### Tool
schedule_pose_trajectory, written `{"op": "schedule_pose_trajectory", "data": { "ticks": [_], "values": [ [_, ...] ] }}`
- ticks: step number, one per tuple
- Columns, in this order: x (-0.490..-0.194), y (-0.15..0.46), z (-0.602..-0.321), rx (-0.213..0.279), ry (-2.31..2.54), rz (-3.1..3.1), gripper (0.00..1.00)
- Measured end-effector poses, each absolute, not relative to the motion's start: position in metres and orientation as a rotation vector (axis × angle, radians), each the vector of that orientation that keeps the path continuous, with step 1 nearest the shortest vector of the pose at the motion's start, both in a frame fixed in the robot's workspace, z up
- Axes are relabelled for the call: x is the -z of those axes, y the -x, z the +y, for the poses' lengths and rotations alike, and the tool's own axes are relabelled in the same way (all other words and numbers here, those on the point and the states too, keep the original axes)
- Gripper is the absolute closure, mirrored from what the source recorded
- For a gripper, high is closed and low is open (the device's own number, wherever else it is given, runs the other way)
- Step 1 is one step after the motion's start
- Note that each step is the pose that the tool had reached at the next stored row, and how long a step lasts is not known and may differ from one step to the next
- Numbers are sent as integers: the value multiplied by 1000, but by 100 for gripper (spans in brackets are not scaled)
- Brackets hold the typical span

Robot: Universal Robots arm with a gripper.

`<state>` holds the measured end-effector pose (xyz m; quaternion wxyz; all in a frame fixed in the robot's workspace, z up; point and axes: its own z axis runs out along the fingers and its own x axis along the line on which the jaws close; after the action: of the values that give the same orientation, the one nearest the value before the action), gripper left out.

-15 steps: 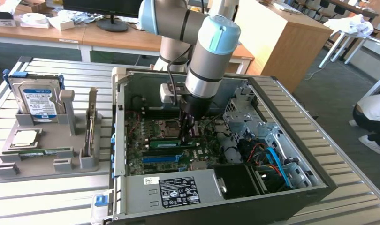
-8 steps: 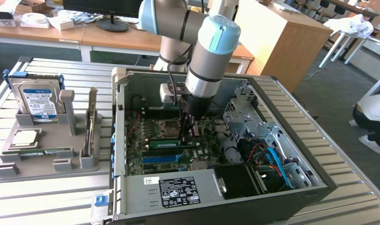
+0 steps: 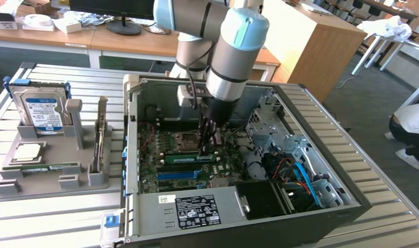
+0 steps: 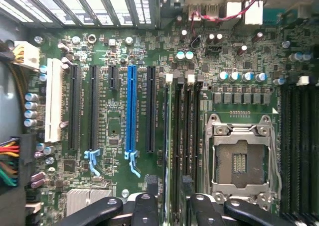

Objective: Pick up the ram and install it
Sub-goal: 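Insert the ram into the slot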

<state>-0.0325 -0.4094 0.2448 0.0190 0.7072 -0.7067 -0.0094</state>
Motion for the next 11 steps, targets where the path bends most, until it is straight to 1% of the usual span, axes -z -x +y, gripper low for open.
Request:
{"op": "schedule_pose_trajectory", "data": {
  "ticks": [4, 5, 11],
  "values": [
    [-258, 33, -409, 29, -2195, -2194, 69],
    [-269, 33, -409, 29, -2195, -2194, 69],
    [-289, 33, -409, 29, -2195, -2194, 69]
  ]
}}
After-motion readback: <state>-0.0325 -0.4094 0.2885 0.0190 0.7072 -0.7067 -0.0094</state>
